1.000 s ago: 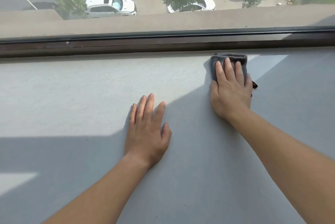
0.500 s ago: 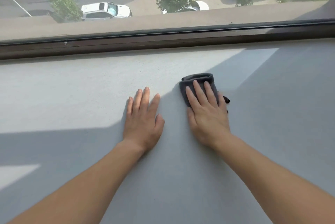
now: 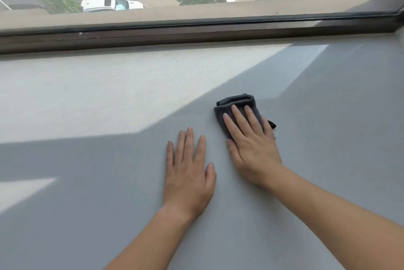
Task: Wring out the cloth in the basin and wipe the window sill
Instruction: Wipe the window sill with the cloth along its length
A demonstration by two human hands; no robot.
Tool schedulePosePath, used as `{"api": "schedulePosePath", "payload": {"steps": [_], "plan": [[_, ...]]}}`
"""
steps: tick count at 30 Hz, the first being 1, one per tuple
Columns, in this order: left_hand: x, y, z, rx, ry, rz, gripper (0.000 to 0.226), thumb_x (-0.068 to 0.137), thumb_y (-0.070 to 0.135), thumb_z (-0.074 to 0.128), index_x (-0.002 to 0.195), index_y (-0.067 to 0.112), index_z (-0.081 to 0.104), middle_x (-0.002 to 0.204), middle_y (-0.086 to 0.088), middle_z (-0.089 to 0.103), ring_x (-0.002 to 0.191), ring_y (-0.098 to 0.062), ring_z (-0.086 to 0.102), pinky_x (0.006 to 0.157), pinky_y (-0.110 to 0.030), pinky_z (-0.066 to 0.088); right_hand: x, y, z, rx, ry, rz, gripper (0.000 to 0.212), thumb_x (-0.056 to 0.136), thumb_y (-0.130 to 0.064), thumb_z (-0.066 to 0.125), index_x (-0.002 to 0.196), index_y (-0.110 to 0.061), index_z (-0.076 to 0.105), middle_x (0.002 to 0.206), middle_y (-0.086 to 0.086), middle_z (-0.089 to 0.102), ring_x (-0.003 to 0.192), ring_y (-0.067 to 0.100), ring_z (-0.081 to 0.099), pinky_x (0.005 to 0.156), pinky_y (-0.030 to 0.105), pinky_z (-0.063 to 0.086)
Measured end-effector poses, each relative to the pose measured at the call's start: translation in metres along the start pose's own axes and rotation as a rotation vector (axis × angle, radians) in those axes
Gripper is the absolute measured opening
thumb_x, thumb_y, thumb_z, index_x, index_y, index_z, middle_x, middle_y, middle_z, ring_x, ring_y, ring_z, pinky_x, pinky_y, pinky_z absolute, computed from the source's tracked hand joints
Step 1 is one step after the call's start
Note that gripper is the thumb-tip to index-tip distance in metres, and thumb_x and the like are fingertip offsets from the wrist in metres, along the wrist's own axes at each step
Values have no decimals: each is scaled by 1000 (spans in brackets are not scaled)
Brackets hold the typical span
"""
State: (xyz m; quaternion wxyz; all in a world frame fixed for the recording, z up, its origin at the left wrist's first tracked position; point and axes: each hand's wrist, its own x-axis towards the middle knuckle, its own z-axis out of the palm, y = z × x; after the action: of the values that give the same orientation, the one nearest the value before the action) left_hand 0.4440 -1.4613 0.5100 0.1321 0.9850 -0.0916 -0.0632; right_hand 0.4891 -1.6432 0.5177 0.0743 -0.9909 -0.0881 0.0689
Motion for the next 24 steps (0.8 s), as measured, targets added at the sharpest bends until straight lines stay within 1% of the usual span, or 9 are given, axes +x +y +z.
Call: {"api": "schedulePosePath", "payload": {"steps": [2,3,7,9,11,15,18,21,24], "plan": [[1,1,1,28,2,-1,68,93,40,31,154,13,27,165,-13,10,153,-25,2,121,-51,5,-3,22,-5,-8,-43,-72,60,100,-46,21,158,-32,19,167,-10,9,155,16,2,123,41,2],[1,2,1,34,5,-4,68,93,40,31,155,13,26,165,-13,9,153,-25,1,121,-51,4,5,35,-8,1,-44,-23,61,99,-47,19,158,-34,17,167,-12,6,154,14,-1,123,40,1],[0,2,2,41,6,-13,69,93,42,26,156,14,19,165,-12,2,153,-24,-6,121,-50,-1,32,49,-15,72,2,355,60,103,-42,22,160,-31,6,168,-10,-6,154,15,-10,124,42,-4],[0,2,1,40,10,-18,69,93,43,24,156,14,18,165,-12,2,153,-24,-6,122,-50,-1,12,20,-7,45,15,308,60,103,-43,20,160,-31,4,168,-8,-6,154,17,-11,124,44,-5],[0,3,0,47,15,-17,70,92,43,23,156,14,19,165,-12,3,153,-24,-5,122,-50,0,-27,-4,2,23,-4,120,61,101,-46,18,159,-31,9,168,-8,-1,155,19,-6,124,46,-1],[0,0,-2,48,19,-17,70,91,43,20,156,16,17,166,-12,1,153,-23,-6,122,-49,-2,-65,10,8,-11,-51,-102,58,101,-45,22,158,-32,20,167,-11,11,155,15,4,124,41,3],[-2,-1,-2,32,14,-18,70,92,43,20,156,17,14,166,-10,-1,152,-21,-9,122,-48,-4,-45,38,0,25,-20,90,61,99,-46,17,159,-35,13,167,-15,2,154,10,-5,124,35,-3],[-2,-1,-2,31,8,-22,69,93,43,21,157,17,10,166,-9,-5,152,-20,-13,122,-47,-5,-34,31,-3,82,14,298,59,102,-41,20,160,-32,9,167,-13,-4,154,13,-9,124,39,-6],[-3,-1,-2,33,13,-26,70,93,43,20,157,17,11,166,-9,-5,152,-20,-12,122,-47,-5,-67,-10,8,57,31,182,60,101,-42,21,159,-31,13,168,-8,3,155,20,-3,124,45,-2]]}}
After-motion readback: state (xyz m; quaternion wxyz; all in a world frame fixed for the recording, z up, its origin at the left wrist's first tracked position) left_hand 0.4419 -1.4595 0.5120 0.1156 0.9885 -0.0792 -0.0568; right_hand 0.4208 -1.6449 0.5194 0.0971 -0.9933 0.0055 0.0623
